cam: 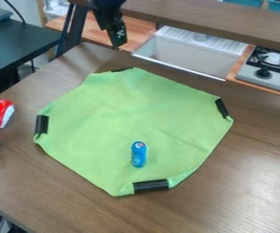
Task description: Remove the blue figure from bottom of right edge cloth
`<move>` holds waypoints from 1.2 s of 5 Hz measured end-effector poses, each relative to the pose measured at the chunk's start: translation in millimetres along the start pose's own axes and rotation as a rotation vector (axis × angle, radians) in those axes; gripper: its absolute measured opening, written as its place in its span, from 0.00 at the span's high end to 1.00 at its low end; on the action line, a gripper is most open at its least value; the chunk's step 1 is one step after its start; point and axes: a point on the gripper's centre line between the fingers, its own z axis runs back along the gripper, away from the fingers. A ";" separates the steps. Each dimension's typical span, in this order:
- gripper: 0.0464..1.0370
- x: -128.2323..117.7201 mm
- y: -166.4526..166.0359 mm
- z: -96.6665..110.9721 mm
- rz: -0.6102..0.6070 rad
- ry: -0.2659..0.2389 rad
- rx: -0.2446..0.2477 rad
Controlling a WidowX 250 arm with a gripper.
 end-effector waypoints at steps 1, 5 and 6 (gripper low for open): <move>0.04 -9.3 -7.6 -16.5 0.015 0.033 -0.038; 0.04 -132.5 7.5 13.4 0.396 0.201 0.034; 0.04 -161.0 5.0 15.9 0.459 0.262 0.019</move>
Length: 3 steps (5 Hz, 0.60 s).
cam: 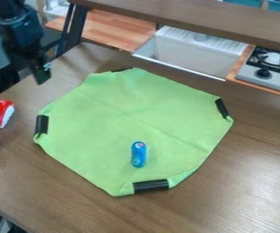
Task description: Remove the blue figure from bottom of right edge cloth
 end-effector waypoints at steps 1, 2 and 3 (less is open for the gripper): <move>0.04 -21.9 4.1 -8.4 0.022 0.039 -0.008; 0.04 -30.9 -29.0 -5.6 -0.109 0.030 -0.125; 0.04 -22.9 -71.8 22.2 -0.256 -0.035 -0.218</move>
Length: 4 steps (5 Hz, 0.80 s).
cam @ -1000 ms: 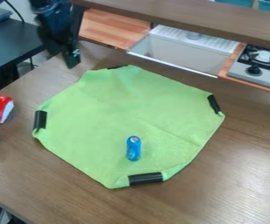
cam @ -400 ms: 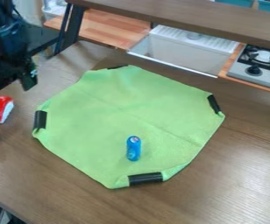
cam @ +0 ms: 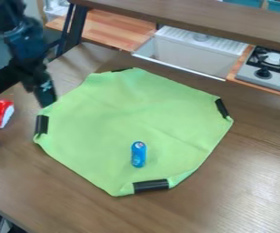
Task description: Remove the blue figure from bottom of right edge cloth
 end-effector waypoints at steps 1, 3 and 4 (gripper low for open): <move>0.04 17.1 -47.1 6.0 -0.111 -0.015 -0.056; 0.04 33.9 -110.6 -18.4 -0.199 0.044 -0.041; 0.04 41.3 -124.0 -37.7 -0.200 0.075 -0.030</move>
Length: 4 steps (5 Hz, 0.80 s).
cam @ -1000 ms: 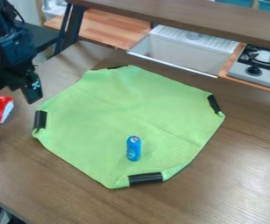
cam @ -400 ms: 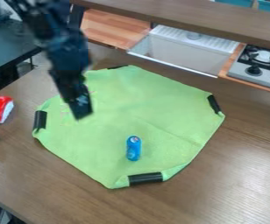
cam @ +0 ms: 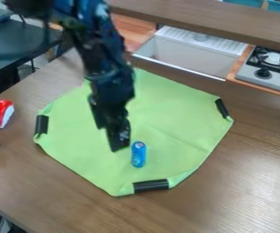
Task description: Remove the blue figure from bottom of right edge cloth
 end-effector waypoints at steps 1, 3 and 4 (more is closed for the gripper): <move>0.04 11.7 -4.5 -13.0 -0.006 0.018 0.017; 0.36 18.2 6.6 -39.9 0.029 0.045 0.055; 0.64 19.8 7.9 -44.5 0.045 0.039 0.067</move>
